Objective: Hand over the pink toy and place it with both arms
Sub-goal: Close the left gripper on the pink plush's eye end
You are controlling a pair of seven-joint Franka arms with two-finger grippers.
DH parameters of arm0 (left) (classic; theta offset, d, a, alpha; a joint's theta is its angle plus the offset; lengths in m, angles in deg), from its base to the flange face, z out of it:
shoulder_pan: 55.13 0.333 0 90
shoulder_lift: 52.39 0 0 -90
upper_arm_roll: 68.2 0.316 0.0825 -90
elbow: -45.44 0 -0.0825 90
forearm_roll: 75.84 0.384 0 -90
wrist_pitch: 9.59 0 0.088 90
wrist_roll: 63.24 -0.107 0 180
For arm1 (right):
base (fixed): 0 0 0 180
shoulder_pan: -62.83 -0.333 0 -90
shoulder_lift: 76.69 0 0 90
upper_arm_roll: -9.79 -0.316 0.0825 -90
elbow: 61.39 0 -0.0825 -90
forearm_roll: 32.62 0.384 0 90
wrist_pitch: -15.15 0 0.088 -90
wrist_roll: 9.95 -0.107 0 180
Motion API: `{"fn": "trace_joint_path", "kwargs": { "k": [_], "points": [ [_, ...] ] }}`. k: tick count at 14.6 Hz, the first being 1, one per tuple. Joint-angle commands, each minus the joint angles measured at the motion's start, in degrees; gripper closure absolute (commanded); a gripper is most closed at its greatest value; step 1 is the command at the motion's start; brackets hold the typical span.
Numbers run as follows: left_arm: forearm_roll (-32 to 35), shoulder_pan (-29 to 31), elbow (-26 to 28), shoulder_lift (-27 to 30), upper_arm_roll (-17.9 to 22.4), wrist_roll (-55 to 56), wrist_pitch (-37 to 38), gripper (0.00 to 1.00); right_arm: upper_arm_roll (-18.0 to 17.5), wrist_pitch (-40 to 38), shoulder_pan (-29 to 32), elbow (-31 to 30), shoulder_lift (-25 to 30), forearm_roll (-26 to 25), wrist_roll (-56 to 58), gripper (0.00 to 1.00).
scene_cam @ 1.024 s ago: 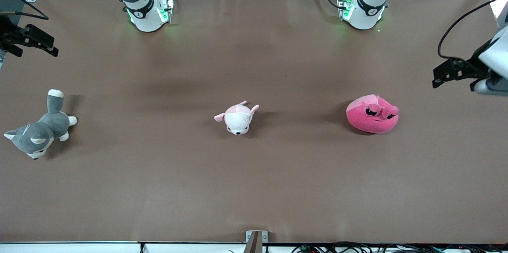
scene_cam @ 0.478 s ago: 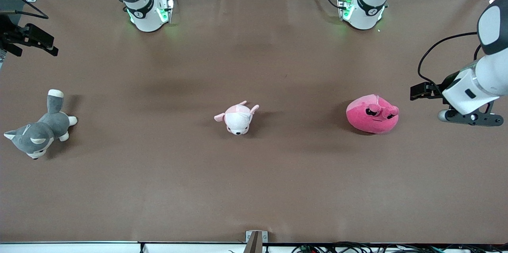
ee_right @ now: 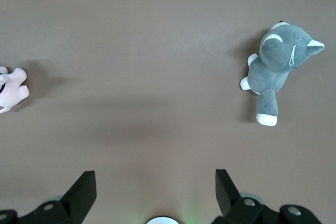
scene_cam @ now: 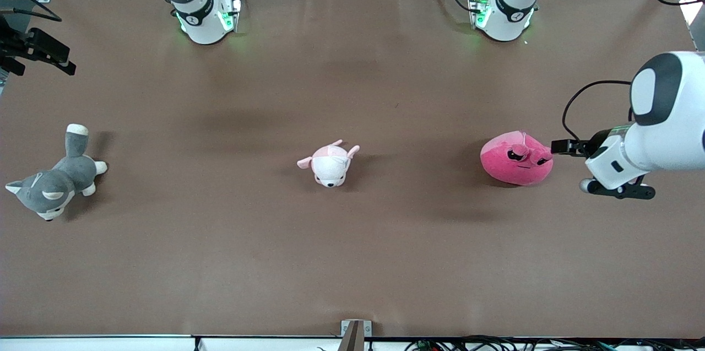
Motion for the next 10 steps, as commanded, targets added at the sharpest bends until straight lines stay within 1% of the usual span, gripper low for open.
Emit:
{"fn": "trace_joint_path", "kwargs": {
  "k": [1, 6, 8, 10],
  "points": [
    [0.4, -0.2, -0.1, -2.1, -0.1, 0.9, -0.5, 0.02, 0.0, 0.1, 0.1, -0.2, 0.1, -1.3, 0.4, 0.00],
    [0.3, -0.8, 0.8, -4.8, -0.1, 2.2, -0.6, 0.02, 0.0, 0.6, 0.2, -0.2, -0.2, -1.3, 0.3, 0.00],
    [0.3, -0.8, 1.3, -5.1, -0.1, 2.3, -0.5, 0.03, 0.0, 0.7, 0.0, 0.2, -0.3, -1.3, 0.3, 0.00],
    [0.3, -0.8, 2.7, -5.2, -0.1, 2.3, -0.6, 0.03, 0.0, 0.7, 0.0, 0.3, -1.6, -1.2, 0.3, 0.00]
  ]
}}
